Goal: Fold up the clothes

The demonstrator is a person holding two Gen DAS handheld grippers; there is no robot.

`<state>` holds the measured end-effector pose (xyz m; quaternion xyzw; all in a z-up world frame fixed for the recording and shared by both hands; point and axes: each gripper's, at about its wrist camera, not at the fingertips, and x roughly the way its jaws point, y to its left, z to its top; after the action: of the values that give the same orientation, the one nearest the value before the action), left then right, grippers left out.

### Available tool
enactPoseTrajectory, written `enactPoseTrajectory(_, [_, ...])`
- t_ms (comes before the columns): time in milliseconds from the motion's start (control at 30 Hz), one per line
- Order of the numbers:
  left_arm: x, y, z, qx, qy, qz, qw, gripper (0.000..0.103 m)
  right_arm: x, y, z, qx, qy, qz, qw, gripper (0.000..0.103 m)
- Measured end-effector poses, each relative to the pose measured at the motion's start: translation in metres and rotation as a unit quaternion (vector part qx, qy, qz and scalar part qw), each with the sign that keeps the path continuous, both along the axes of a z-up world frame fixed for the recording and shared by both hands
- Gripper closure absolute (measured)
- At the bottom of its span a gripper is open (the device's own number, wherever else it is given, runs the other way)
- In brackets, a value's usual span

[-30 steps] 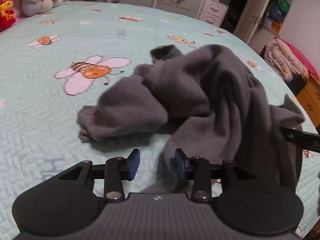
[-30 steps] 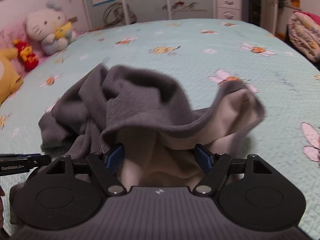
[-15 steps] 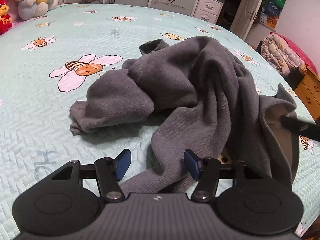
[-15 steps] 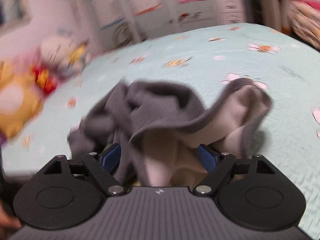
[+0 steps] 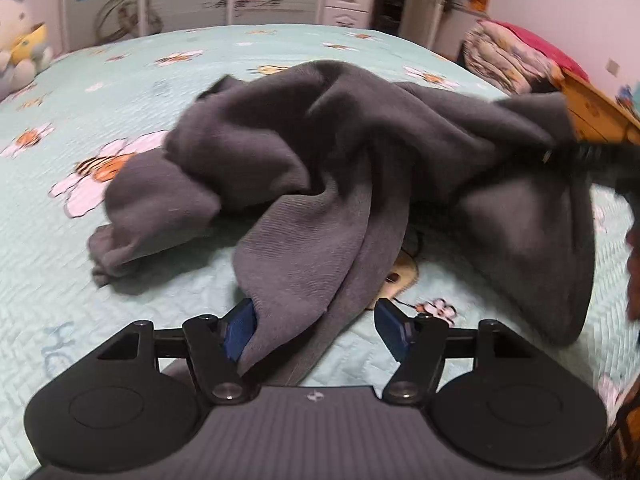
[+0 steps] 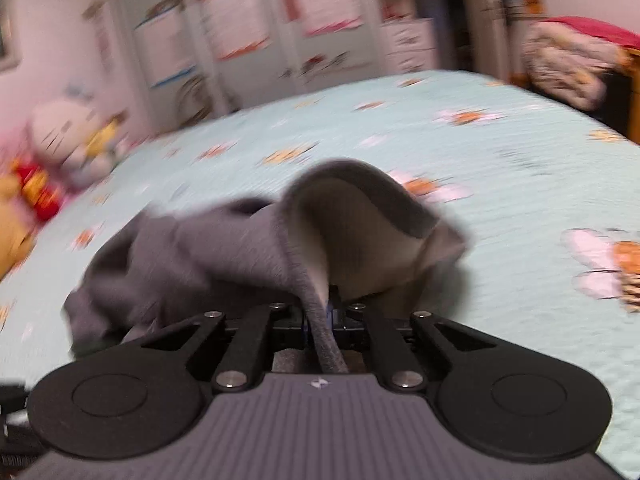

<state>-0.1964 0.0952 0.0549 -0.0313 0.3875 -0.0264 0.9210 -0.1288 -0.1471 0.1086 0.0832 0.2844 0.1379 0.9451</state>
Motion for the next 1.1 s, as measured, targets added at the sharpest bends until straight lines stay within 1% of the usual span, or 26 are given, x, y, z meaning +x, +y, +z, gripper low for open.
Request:
enactPoseTrajectory(100, [0.007, -0.009, -0.014, 0.032, 0.009, -0.014, 0.9994, 0.031, -0.002, -0.028, 0.001, -0.004, -0.004, -0.035, 0.999, 0.097])
enactPoseTrajectory(167, [0.006, -0.004, -0.014, 0.025, 0.005, -0.005, 0.9996, 0.031, -0.009, -0.039, -0.003, -0.010, -0.003, -0.046, 0.999, 0.097])
enactPoseTrajectory(233, [0.006, 0.002, -0.013, 0.017, 0.001, 0.005, 0.9998, 0.037, -0.021, -0.045, -0.006, -0.010, -0.004, -0.047, 0.999, 0.097])
enactPoseTrajectory(267, [0.005, 0.005, -0.013, 0.013, -0.002, 0.010, 0.9999, 0.049, -0.027, -0.047, -0.007, -0.008, -0.004, -0.047, 0.999, 0.097])
enactPoseTrajectory(300, [0.005, 0.008, -0.012, 0.009, -0.004, 0.015, 0.9998, 0.057, -0.033, -0.048, -0.007, -0.008, -0.007, -0.045, 0.999, 0.097])
enactPoseTrajectory(333, [0.005, 0.011, -0.012, 0.005, -0.006, 0.020, 0.9998, 0.073, -0.038, -0.048, -0.006, -0.007, -0.012, -0.043, 0.999, 0.097])
enactPoseTrajectory(367, [0.004, 0.014, -0.011, 0.001, -0.009, 0.025, 0.9996, 0.087, -0.041, -0.047, -0.005, -0.009, -0.018, -0.042, 0.999, 0.097])
enactPoseTrajectory(467, [0.003, 0.023, -0.010, -0.011, -0.015, 0.040, 0.9990, 0.090, -0.045, -0.047, 0.006, -0.018, -0.037, -0.046, 0.998, 0.097])
enactPoseTrajectory(567, [-0.019, 0.044, 0.028, -0.031, -0.079, 0.065, 0.9943, 0.090, -0.053, -0.045, 0.019, -0.024, -0.053, -0.039, 0.998, 0.097])
enactPoseTrajectory(633, [-0.036, 0.055, 0.049, -0.037, -0.105, 0.083, 0.9903, 0.090, -0.060, -0.041, 0.024, -0.042, -0.054, -0.023, 0.997, 0.097])
enactPoseTrajectory(667, [-0.045, 0.060, 0.060, -0.040, -0.117, 0.092, 0.9880, 0.090, -0.062, -0.039, 0.023, -0.050, -0.044, -0.010, 0.998, 0.097])
enactPoseTrajectory(700, [-0.050, 0.062, 0.060, -0.032, -0.113, 0.093, 0.9887, 0.090, -0.064, -0.037, 0.019, -0.057, -0.023, 0.014, 0.998, 0.097])
enactPoseTrajectory(767, [-0.059, 0.065, 0.058, -0.011, -0.098, 0.095, 0.9905, 0.090, -0.064, -0.030, 0.008, -0.077, 0.027, 0.068, 0.994, 0.095])
enactPoseTrajectory(800, [-0.061, 0.068, 0.050, -0.020, -0.076, 0.089, 0.9930, 0.090, -0.064, -0.028, 0.002, -0.084, 0.048, 0.081, 0.992, 0.094])
enactPoseTrajectory(833, [-0.062, 0.071, 0.040, -0.032, -0.051, 0.081, 0.9949, 0.090, -0.064, -0.026, -0.003, -0.091, 0.069, 0.095, 0.989, 0.093])
enactPoseTrajectory(867, [-0.065, 0.074, 0.030, -0.045, -0.032, 0.076, 0.9955, 0.090, -0.064, -0.024, -0.009, -0.099, 0.091, 0.108, 0.985, 0.086])
enactPoseTrajectory(900, [-0.069, 0.075, 0.023, -0.047, -0.020, 0.073, 0.9960, 0.090, -0.064, -0.025, -0.010, -0.100, 0.103, 0.118, 0.983, 0.081])
enactPoseTrajectory(967, [-0.074, 0.075, 0.011, -0.054, -0.002, 0.060, 0.9967, 0.090, -0.066, -0.031, 0.001, -0.088, 0.110, 0.129, 0.982, 0.075])
enactPoseTrajectory(1000, [-0.076, 0.075, 0.007, -0.061, 0.004, 0.049, 0.9969, 0.090, -0.067, -0.035, 0.009, -0.082, 0.108, 0.138, 0.981, 0.070])
enactPoseTrajectory(1033, [-0.075, 0.074, 0.005, -0.079, 0.009, 0.032, 0.9963, 0.090, -0.070, -0.037, 0.019, -0.081, 0.099, 0.143, 0.981, 0.066])
enactPoseTrajectory(1100, [-0.072, 0.069, 0.004, -0.117, 0.013, -0.007, 0.9930, 0.090, -0.077, -0.039, 0.041, -0.088, 0.071, 0.142, 0.983, 0.046])
